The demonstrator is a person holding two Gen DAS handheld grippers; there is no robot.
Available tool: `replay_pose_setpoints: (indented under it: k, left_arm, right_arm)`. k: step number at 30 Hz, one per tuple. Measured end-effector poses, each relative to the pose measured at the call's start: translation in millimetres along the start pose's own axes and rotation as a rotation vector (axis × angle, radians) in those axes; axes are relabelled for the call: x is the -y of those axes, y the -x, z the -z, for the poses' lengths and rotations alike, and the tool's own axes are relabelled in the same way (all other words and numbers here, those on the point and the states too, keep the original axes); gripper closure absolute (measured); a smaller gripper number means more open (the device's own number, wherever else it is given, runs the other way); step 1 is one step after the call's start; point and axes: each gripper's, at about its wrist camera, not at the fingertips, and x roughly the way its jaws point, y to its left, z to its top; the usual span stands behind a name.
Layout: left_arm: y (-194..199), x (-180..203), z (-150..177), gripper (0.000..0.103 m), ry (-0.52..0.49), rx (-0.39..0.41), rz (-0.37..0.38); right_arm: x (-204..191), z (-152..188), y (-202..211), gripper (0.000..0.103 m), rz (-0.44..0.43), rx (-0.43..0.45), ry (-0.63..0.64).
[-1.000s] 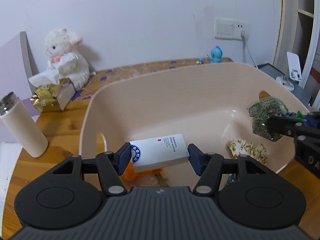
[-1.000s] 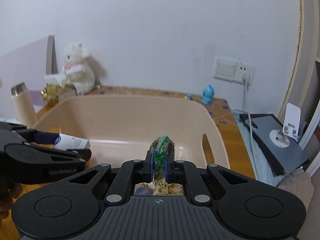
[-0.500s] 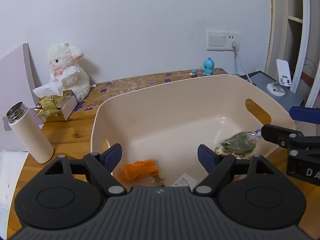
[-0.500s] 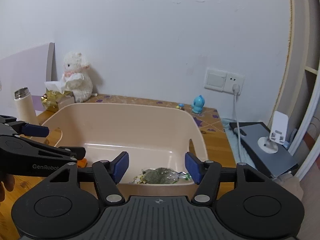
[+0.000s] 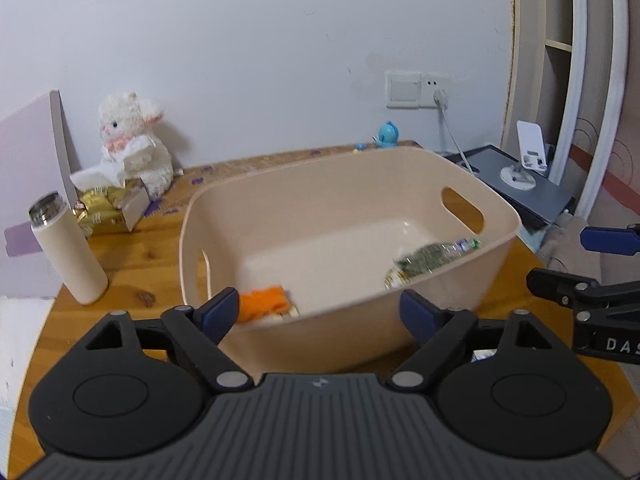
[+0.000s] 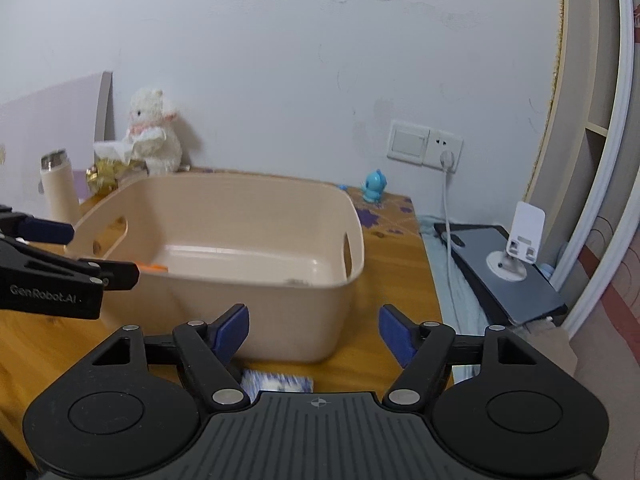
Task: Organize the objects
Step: 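Grasp the black cube with the left tool while the right tool grasps the blue-and-white box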
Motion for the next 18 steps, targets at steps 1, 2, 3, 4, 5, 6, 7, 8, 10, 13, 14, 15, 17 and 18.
replay_pose_setpoints:
  k: [1,2,3,4,5,6,7,8,10,13,14,15,17,18]
  left_arm:
    - [0.3,1.8,3.1,0.014,0.002,-0.008,0.005]
    - [0.2,4.0,6.5,0.014,0.000,-0.016,0.011]
    - [-0.6,6.6,10.1,0.014,-0.004,-0.026,0.016]
    - [-2.3,8.2,13.3,0.014,-0.005,-0.037,0.019]
    - [-4.0,9.4,16.5,0.014,-0.004,-0.047,0.024]
    - [-6.6,10.8,20.3,0.014,-0.002,-0.060,0.030]
    - [-8.9,11.8,23.2,0.014,-0.001,-0.070,0.034]
    - [-11.3,12.6,26.1,0.014,-0.001,-0.080,0.037]
    - [-16.8,15.9,31.8,0.014,-0.005,-0.100,0.048]
    - [-26.8,20.5,38.9,0.014,-0.011,-0.124,0.064]
    - [-30.3,21.7,41.0,0.014,-0.010,-0.130,0.070]
    - [-34.0,23.0,43.5,0.014,-0.009,-0.137,0.075]
    - [-41.2,26.7,48.0,0.014,-0.009,-0.144,0.077]
    - [-45.4,28.3,50.1,0.014,-0.013,-0.150,0.080]
  right_arm:
    - [0.6,3.3,0.9,0.028,0.000,-0.009,0.005]
    - [1.7,6.9,1.5,0.028,0.000,-0.018,0.008]
    - [2.9,9.8,1.5,0.028,0.000,-0.026,0.009]
    - [4.1,13.0,1.1,0.028,0.000,-0.036,0.010]
    - [5.8,16.6,0.3,0.028,0.000,-0.046,0.011]
    - [7.0,19.6,-0.5,0.028,0.000,-0.055,0.011]
    - [8.1,23.1,-1.6,0.028,0.000,-0.065,0.012]
    - [9.2,26.7,-3.1,0.028,-0.001,-0.076,0.014]
    - [10.3,32.4,-7.2,0.027,-0.005,-0.095,0.018]
    - [10.8,39.8,-14.2,0.027,-0.010,-0.123,0.025]
    - [10.9,42.2,-17.4,0.027,-0.012,-0.133,0.027]
    - [10.6,44.6,-20.8,0.026,-0.014,-0.143,0.028]
    - [10.8,49.3,-27.6,0.026,-0.018,-0.163,0.031]
    - [10.5,51.4,-30.9,0.026,-0.020,-0.172,0.032]
